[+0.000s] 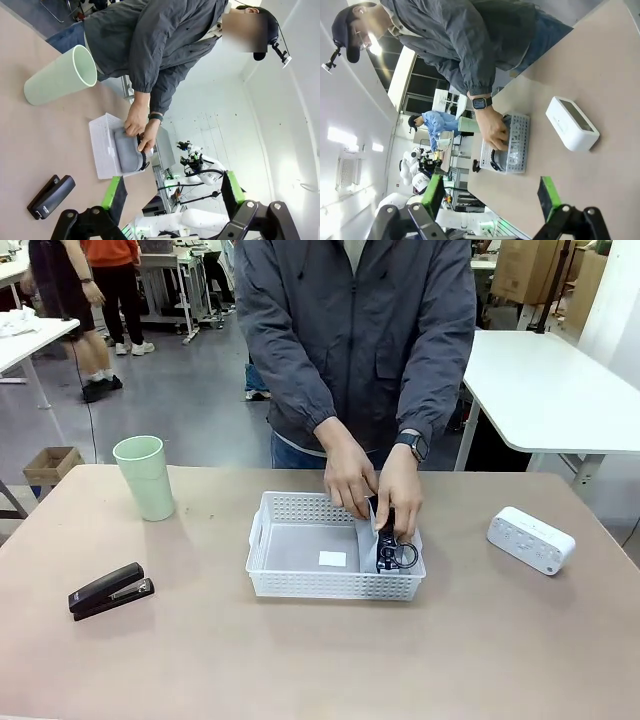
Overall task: Efficiently arrange items inside the basket to fit them all.
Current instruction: Pick up the Digital clock and place it inside the Organizing basket.
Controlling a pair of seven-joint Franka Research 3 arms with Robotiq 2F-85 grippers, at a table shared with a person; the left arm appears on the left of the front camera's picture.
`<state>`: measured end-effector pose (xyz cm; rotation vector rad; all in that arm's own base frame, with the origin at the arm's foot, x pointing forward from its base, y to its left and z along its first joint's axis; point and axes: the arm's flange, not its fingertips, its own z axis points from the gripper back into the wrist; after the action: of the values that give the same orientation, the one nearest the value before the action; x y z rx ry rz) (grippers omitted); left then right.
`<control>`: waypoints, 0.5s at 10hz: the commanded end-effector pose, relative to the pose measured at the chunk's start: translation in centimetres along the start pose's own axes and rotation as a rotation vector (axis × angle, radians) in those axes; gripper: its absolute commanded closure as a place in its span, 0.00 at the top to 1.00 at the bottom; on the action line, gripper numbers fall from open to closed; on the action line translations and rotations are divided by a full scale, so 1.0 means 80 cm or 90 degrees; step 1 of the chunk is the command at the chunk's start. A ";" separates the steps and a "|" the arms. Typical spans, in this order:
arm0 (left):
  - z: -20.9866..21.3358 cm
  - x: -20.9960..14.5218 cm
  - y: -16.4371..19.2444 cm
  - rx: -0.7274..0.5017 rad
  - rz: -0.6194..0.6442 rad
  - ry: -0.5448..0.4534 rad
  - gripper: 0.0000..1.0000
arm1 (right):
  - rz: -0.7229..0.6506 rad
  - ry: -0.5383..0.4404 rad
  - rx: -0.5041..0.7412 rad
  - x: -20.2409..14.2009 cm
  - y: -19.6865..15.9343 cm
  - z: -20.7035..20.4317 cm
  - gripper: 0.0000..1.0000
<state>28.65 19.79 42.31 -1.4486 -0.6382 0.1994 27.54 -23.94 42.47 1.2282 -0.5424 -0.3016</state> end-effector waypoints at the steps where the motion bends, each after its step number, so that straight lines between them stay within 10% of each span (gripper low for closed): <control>1: 0.001 0.000 0.000 -0.007 -0.009 0.004 1.00 | 0.018 -0.006 0.012 0.002 0.003 0.001 1.00; 5: 0.001 0.000 0.000 -0.007 -0.009 0.004 1.00 | 0.018 -0.006 0.012 0.002 0.003 0.001 1.00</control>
<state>28.69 19.79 42.18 -1.4486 -0.6344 0.2020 27.53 -23.90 42.49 1.2293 -0.5410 -0.3001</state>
